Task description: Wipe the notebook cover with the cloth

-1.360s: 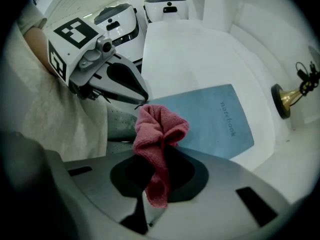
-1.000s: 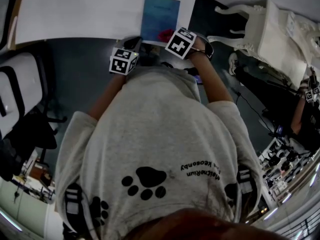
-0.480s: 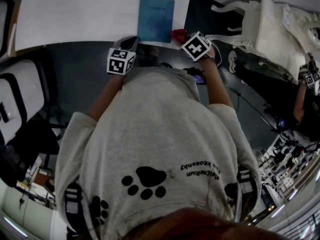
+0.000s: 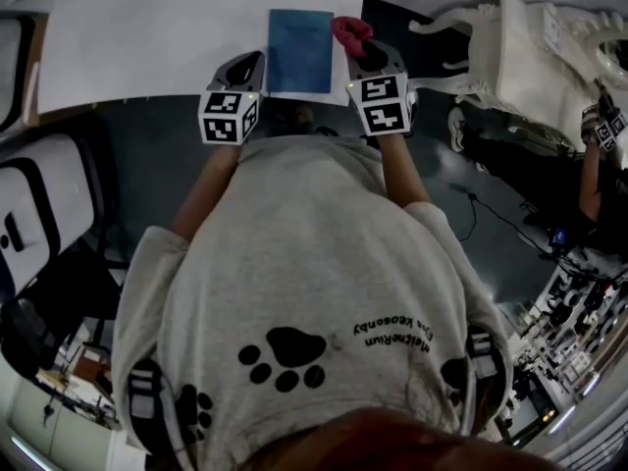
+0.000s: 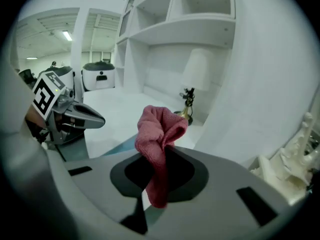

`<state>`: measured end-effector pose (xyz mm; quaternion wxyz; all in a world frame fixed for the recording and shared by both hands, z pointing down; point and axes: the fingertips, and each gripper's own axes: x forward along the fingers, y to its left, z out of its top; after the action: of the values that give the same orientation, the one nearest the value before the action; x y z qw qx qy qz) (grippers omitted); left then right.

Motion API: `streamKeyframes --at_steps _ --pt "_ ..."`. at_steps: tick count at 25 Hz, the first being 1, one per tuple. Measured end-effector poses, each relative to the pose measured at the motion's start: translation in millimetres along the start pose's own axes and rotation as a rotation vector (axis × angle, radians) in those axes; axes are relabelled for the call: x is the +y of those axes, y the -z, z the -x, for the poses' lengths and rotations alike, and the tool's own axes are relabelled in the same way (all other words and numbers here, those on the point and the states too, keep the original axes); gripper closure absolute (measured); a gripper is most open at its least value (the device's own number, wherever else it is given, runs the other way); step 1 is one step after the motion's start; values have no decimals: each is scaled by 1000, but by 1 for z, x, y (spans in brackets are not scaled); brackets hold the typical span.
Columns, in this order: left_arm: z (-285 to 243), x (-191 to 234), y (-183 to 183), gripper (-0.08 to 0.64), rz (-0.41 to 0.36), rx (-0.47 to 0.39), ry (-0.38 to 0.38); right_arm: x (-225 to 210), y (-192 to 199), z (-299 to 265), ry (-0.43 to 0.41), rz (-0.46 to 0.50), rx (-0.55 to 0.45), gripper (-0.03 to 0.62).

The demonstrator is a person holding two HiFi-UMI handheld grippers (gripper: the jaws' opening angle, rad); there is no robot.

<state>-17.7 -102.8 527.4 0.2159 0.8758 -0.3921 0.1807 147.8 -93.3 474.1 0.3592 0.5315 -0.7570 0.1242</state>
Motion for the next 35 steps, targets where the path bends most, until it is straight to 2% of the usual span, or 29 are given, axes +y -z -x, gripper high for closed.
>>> streamKeyframes --at_steps 4,7,10,12,17,22,27,35 --pt "12 -4 -59 548 -70 -140 -32 -15 -42 20 128 -71 -196 532" --pt "29 -10 -103 548 -120 -260 -56 -18 -74 42 187 -97 -341 532" --pt "48 -25 -149 548 -175 -382 -76 -19 -102 67 208 -143 -475 532" --pt "61 -39 -175 548 -213 -453 -80 -18 -118 83 229 -136 -549 531" --pt "89 -65 -215 548 -254 -589 -83 -8 -146 117 225 -115 -683 531" --pt "98 -76 -212 548 -287 -601 -93 3 -148 125 186 -135 -693 532" --pt "91 -80 -187 548 -262 -561 -83 11 -129 116 159 -150 -653 532" --pt "86 -81 -176 548 -268 -547 -75 11 -122 112 158 -159 -647 532"
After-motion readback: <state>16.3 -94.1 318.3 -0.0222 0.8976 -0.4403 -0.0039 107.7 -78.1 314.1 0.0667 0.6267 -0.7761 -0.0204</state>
